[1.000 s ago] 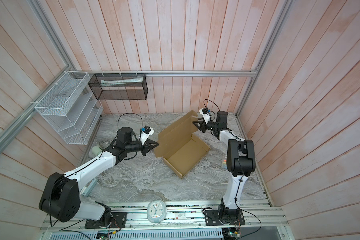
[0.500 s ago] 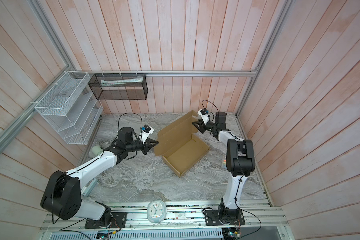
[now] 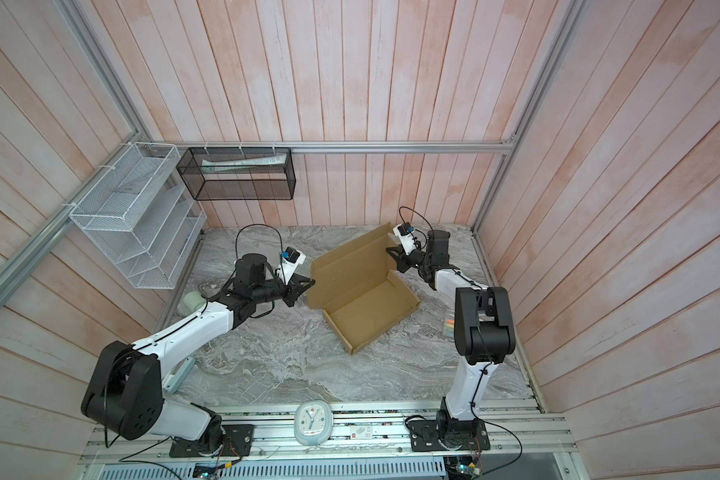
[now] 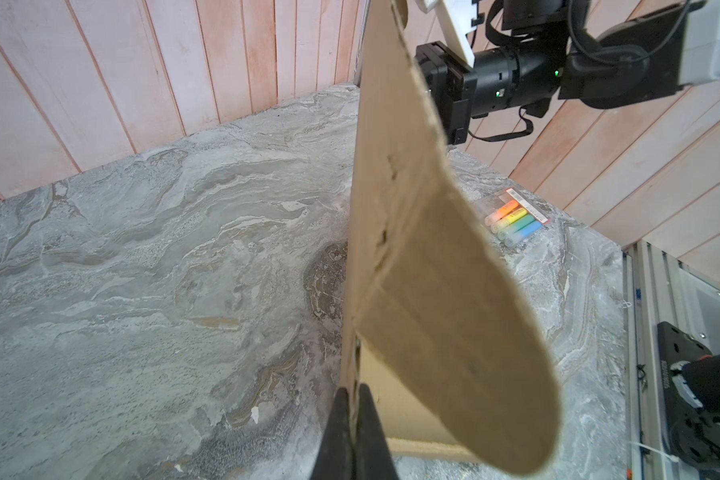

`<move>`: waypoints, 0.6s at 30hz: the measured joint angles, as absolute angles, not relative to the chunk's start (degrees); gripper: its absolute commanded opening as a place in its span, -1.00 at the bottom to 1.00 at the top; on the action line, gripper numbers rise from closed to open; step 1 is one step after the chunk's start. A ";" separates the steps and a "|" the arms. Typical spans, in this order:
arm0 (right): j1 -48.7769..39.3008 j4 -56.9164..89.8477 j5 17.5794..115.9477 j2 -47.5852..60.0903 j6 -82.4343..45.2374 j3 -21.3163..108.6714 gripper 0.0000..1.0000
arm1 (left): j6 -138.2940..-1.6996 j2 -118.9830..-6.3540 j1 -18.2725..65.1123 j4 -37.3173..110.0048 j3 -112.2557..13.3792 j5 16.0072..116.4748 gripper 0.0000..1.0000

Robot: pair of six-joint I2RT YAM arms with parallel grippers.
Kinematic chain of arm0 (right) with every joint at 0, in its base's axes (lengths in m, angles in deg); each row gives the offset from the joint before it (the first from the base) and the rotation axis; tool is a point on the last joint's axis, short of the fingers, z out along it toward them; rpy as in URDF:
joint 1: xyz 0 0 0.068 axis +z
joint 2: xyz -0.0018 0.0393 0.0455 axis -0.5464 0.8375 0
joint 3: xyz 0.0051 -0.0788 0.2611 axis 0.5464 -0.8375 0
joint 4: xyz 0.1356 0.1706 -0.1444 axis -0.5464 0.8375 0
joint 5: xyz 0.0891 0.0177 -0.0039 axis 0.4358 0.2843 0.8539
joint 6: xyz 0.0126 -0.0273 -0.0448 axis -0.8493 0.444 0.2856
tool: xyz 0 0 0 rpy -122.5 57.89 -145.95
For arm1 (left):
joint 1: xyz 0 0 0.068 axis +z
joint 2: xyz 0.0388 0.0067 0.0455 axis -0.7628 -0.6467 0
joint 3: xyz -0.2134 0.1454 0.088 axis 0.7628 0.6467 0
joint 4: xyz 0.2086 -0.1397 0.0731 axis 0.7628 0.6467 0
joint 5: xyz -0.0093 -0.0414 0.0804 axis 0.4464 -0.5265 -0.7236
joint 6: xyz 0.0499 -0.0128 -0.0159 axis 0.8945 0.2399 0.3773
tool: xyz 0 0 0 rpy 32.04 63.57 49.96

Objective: Fold the paper box
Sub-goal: 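Hold the lid upright with both grippers and square the box toward the robot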

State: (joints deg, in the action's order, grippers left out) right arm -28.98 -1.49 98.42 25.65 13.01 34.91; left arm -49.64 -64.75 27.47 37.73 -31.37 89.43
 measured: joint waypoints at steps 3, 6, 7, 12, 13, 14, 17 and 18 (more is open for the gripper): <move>-28.61 -2.61 96.30 23.73 12.88 32.68 -0.90 | -50.78 -64.75 27.89 37.19 -31.37 88.55 -1.00; -27.97 -3.72 94.32 21.78 12.66 30.59 -0.93 | -52.00 -64.75 28.72 36.62 -31.37 87.41 -0.99; -27.76 -4.11 93.77 21.15 12.42 29.87 -0.94 | -52.42 -64.75 29.00 36.31 -31.35 86.87 -0.99; -26.31 -6.02 90.80 18.33 11.11 26.30 -0.98 | -54.38 -64.73 30.25 35.39 -31.33 84.29 -0.99; -25.88 -6.37 89.94 17.76 10.89 25.54 -0.98 | -54.73 -64.73 30.44 35.33 -31.33 83.68 -0.99; -25.44 -6.67 89.09 17.21 10.67 24.88 -0.98 | -55.02 -64.73 30.62 35.26 -31.33 83.09 -0.99; -23.89 -7.00 86.14 15.66 10.04 23.37 -0.99 | -55.63 -64.73 31.08 35.00 -31.33 81.36 -0.99; -23.41 -7.11 85.18 15.16 9.95 22.96 -0.99 | -55.85 -64.75 31.19 34.94 -31.33 80.73 -0.99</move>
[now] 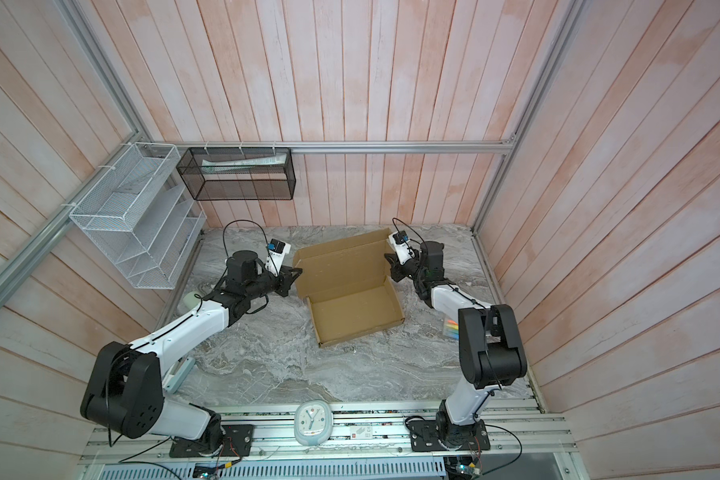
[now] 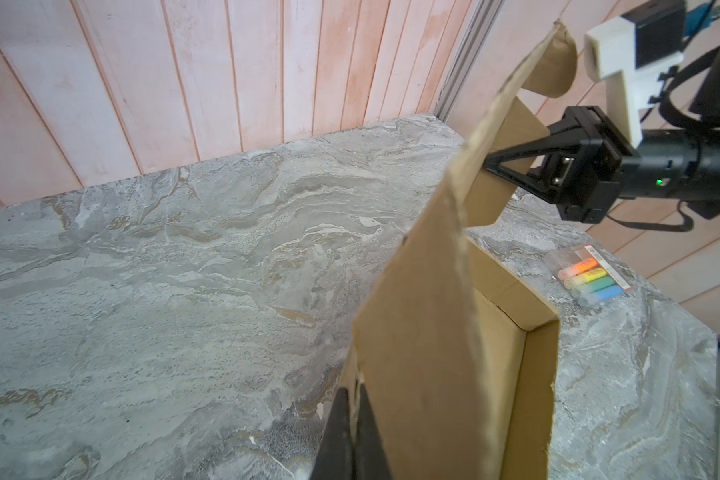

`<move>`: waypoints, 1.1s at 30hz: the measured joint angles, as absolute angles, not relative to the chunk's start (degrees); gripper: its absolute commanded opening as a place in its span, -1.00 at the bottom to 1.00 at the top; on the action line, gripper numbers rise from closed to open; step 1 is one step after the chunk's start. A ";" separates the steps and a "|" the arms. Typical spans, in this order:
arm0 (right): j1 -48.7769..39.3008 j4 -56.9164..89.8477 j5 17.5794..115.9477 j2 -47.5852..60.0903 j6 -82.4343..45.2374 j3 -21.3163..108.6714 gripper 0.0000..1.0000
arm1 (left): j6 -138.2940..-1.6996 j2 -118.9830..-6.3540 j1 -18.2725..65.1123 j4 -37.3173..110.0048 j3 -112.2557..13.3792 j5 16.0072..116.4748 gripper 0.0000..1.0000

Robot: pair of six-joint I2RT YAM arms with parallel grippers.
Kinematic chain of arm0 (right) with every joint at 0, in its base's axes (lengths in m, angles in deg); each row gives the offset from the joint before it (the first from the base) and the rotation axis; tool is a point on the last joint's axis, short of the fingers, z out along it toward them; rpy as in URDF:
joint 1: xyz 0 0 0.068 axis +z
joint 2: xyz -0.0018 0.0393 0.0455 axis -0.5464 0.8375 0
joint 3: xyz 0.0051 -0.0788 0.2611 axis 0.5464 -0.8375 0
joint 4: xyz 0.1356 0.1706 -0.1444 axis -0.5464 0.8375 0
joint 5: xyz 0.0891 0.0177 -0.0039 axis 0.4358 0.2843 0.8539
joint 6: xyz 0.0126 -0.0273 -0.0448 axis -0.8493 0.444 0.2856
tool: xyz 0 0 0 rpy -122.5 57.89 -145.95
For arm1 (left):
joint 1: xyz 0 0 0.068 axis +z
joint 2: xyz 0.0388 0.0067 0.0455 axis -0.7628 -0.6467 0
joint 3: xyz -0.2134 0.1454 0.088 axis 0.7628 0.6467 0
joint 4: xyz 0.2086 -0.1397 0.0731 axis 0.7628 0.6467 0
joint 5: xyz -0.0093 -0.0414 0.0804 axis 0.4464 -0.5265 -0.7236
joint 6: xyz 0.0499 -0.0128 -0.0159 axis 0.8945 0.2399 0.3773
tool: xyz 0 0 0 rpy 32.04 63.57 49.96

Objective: Fold the paper box
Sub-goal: 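Hold the lid upright with both grippers and square the box toward the robot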

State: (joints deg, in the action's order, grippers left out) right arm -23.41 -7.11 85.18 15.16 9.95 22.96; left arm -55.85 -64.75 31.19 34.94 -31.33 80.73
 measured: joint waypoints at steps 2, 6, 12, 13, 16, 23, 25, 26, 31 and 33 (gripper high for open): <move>-22.31 -7.26 83.04 13.74 9.63 21.76 -1.00 | -56.09 -64.75 31.36 34.72 -31.33 79.39 -0.99; -20.56 -7.31 79.28 11.20 8.31 19.90 -1.00 | -56.26 -65.10 31.47 33.45 -31.33 77.14 -0.99; -17.50 -7.11 73.51 6.76 6.08 16.66 -0.99 | -56.26 -66.11 31.71 31.55 -31.33 74.13 -0.99; -16.83 -6.96 72.42 6.04 5.69 16.10 -0.99 | -56.29 -66.24 31.73 31.29 -31.33 73.58 -0.99; -14.82 -6.65 69.03 4.43 4.77 14.70 -0.99 | -56.48 -66.54 31.95 30.39 -31.33 72.46 -0.99; -10.93 -6.72 62.97 2.66 2.43 11.05 -0.99 | -57.97 -66.57 32.15 28.92 -30.32 71.26 -0.98; -10.03 -6.76 61.55 2.22 1.98 10.13 -0.99 | -58.69 -66.54 32.15 28.90 -29.88 71.22 -0.98; -9.66 -6.74 60.98 1.89 1.80 9.65 -0.99 | -58.93 -66.57 32.19 28.90 -29.71 71.24 -0.99; -8.41 -6.87 59.43 -0.10 0.77 7.40 -0.98 | -59.72 -66.48 32.19 28.31 -28.35 71.31 -0.99; -8.24 -6.85 59.21 -0.47 0.60 7.22 -0.98 | -59.91 -66.19 32.19 27.79 -27.81 71.31 -0.98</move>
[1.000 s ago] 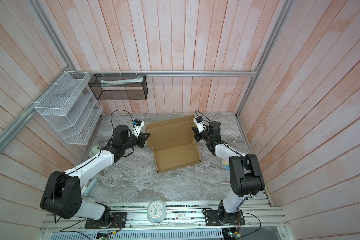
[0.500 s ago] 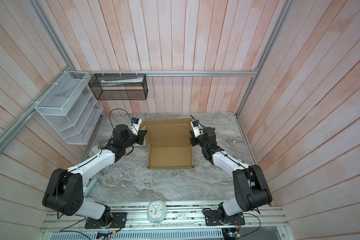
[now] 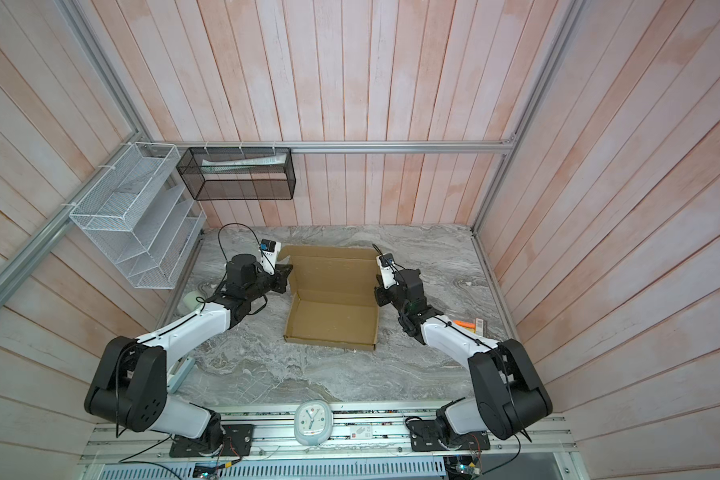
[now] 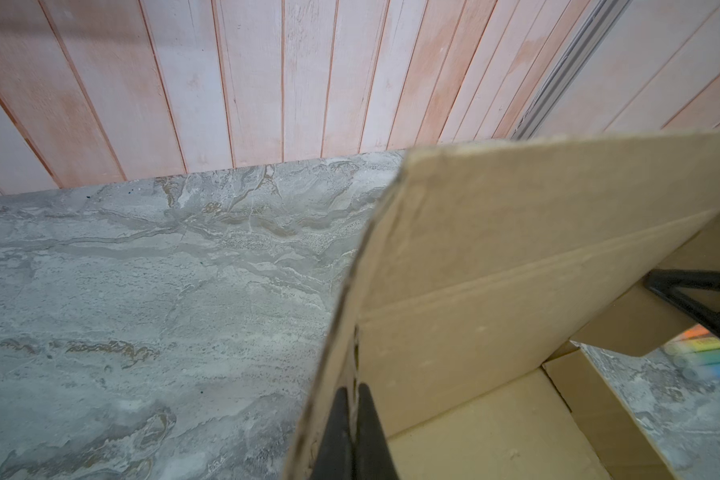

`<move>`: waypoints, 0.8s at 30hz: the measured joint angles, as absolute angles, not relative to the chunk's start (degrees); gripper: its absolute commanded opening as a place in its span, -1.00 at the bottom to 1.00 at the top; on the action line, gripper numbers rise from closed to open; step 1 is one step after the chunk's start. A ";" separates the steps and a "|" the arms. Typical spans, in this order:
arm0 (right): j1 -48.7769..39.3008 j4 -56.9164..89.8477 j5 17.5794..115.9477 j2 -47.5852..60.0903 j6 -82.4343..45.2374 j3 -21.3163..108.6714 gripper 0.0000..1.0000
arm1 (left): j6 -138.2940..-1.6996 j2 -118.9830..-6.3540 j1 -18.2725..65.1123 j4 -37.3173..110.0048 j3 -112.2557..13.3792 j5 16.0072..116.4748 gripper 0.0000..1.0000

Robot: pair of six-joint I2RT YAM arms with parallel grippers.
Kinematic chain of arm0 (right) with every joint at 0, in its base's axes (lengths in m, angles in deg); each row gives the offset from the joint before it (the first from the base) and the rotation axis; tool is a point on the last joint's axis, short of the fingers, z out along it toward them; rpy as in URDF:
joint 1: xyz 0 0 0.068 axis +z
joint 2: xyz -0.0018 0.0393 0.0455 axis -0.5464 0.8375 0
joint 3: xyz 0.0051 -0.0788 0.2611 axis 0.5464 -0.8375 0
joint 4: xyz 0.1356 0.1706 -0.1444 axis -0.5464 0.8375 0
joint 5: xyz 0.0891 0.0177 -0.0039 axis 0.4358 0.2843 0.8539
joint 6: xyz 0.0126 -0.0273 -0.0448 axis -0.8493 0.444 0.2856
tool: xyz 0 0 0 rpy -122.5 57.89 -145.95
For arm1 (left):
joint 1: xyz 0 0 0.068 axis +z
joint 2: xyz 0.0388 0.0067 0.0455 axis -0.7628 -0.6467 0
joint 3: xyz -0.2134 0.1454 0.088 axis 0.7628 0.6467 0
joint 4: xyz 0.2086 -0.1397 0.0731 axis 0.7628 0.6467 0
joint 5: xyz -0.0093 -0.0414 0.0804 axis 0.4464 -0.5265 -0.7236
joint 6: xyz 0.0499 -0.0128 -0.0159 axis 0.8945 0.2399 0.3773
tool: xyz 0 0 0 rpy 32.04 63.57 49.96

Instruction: Fold the paper box

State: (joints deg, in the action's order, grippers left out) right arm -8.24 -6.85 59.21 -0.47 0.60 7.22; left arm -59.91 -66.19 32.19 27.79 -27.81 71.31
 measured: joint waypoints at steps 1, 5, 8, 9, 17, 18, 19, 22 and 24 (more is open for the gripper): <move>-8.13 -6.89 59.08 -0.58 0.58 7.22 -0.98 | -60.09 -65.98 32.19 27.64 -27.59 71.33 -0.98; -7.76 -6.87 58.56 -0.69 0.55 7.22 -0.98 | -60.13 -65.17 32.19 27.64 -26.91 71.31 -0.99; -7.54 -6.87 58.14 -0.67 0.55 7.22 -0.97 | -60.13 -64.88 32.19 27.35 -26.54 71.28 -0.99; -7.52 -6.87 58.08 -0.67 0.55 7.22 -0.96 | -60.13 -64.88 32.19 27.26 -26.43 71.28 -0.99; -7.38 -6.69 57.81 -0.67 0.58 7.22 -0.89 | -60.09 -64.82 32.19 26.45 -25.73 71.31 -1.00; -7.38 -6.67 57.81 -0.69 0.60 7.22 -0.87 | -60.09 -64.80 32.19 26.24 -25.60 71.28 -1.00; -7.38 -6.65 57.81 -0.67 0.60 7.22 -0.84 | -60.09 -64.73 32.19 26.19 -25.51 71.31 -1.00; -7.25 -6.02 57.86 -0.67 0.58 7.22 -0.74 | -59.85 -64.49 32.19 26.11 -25.40 71.39 -1.00; -7.03 -5.56 57.88 -0.67 0.55 7.24 -0.68 | -59.52 -64.36 32.17 25.97 -25.38 71.52 -1.00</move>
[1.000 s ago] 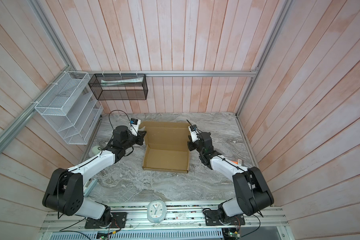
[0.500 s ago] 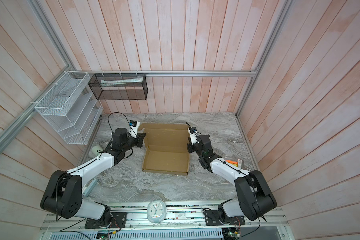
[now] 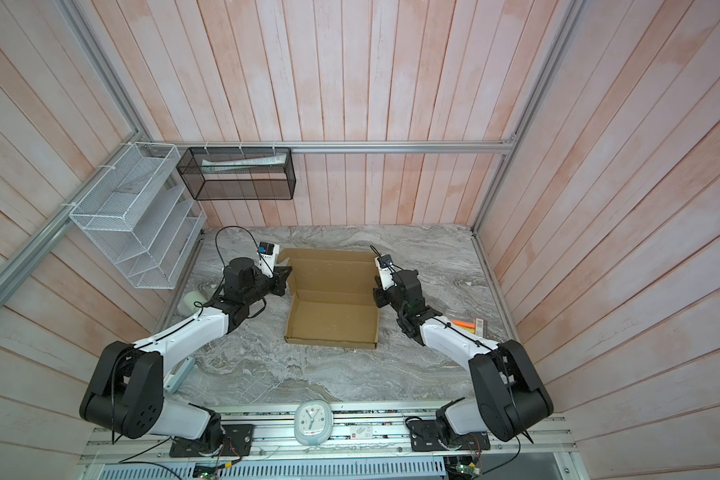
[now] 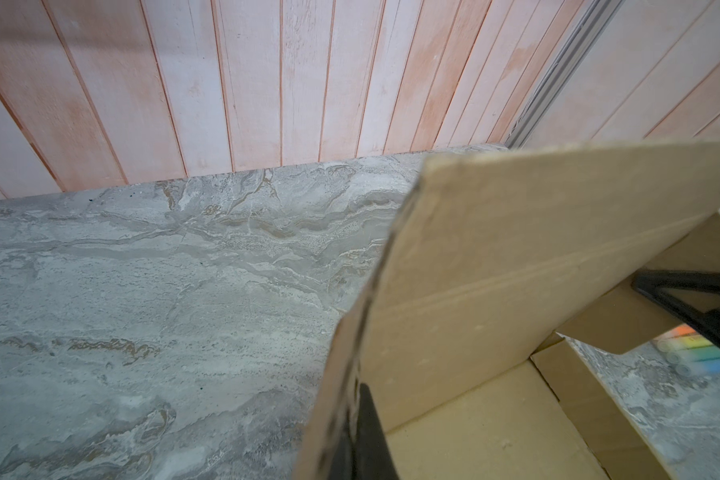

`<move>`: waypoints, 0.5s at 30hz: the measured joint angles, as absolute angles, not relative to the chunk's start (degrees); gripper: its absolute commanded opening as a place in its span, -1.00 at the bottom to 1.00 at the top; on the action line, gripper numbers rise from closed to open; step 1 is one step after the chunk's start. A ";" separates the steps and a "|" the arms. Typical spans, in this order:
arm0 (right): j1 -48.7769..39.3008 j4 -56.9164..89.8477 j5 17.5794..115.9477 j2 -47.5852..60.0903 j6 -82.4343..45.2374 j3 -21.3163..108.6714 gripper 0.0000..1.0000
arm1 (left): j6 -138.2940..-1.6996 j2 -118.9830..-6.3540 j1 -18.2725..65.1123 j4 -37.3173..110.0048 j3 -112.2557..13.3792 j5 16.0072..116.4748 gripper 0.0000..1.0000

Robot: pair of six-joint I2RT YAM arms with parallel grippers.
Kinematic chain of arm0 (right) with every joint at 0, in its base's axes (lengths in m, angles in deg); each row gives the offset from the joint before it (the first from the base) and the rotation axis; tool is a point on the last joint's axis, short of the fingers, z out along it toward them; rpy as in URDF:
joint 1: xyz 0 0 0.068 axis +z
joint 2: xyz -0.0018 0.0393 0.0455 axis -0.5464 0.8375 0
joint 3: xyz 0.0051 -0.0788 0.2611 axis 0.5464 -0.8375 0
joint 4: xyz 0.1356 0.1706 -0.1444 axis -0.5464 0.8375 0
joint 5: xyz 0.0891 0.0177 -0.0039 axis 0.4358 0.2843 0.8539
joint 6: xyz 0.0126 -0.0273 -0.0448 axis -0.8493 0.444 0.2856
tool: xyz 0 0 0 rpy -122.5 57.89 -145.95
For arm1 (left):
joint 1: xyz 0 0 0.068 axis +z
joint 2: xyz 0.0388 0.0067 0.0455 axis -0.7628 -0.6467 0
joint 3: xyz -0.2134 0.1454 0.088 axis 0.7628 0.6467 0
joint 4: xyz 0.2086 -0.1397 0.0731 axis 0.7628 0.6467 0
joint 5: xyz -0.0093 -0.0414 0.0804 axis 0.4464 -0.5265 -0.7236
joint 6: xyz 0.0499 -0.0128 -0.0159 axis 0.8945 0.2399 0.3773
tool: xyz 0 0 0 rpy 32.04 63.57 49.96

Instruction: Fold the paper box

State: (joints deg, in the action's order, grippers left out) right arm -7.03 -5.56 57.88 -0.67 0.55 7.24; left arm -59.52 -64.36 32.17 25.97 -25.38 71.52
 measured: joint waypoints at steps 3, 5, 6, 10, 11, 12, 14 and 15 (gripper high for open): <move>-6.84 -4.92 58.10 -0.67 0.69 7.40 -0.58 | -59.13 -64.29 32.17 25.93 -25.29 71.59 -1.00; -6.77 -4.40 58.21 -0.67 0.88 7.81 -0.52 | -58.78 -64.29 32.17 25.93 -25.29 71.68 -1.00; -6.73 -4.05 58.19 -0.67 0.82 8.01 -0.50 | -58.54 -64.29 32.17 25.93 -25.27 71.74 -1.00; -6.66 -2.37 58.12 -0.67 1.06 9.25 -0.44 | -57.73 -64.29 32.15 25.93 -25.27 71.81 -1.00; -6.66 -1.99 58.10 -0.67 1.17 9.58 -0.44 | -57.58 -64.29 32.15 25.93 -25.27 71.81 -1.00; -6.66 -1.67 58.08 -0.67 1.28 9.84 -0.43 | -57.49 -64.29 32.15 25.93 -25.27 71.81 -1.00; -6.66 -0.81 57.99 -0.67 1.71 10.48 -0.42 | -57.42 -64.29 32.15 25.93 -25.27 71.81 -1.00; -6.66 -0.53 57.90 -0.67 1.78 10.70 -0.42 | -57.40 -64.29 32.15 25.93 -25.27 71.81 -1.00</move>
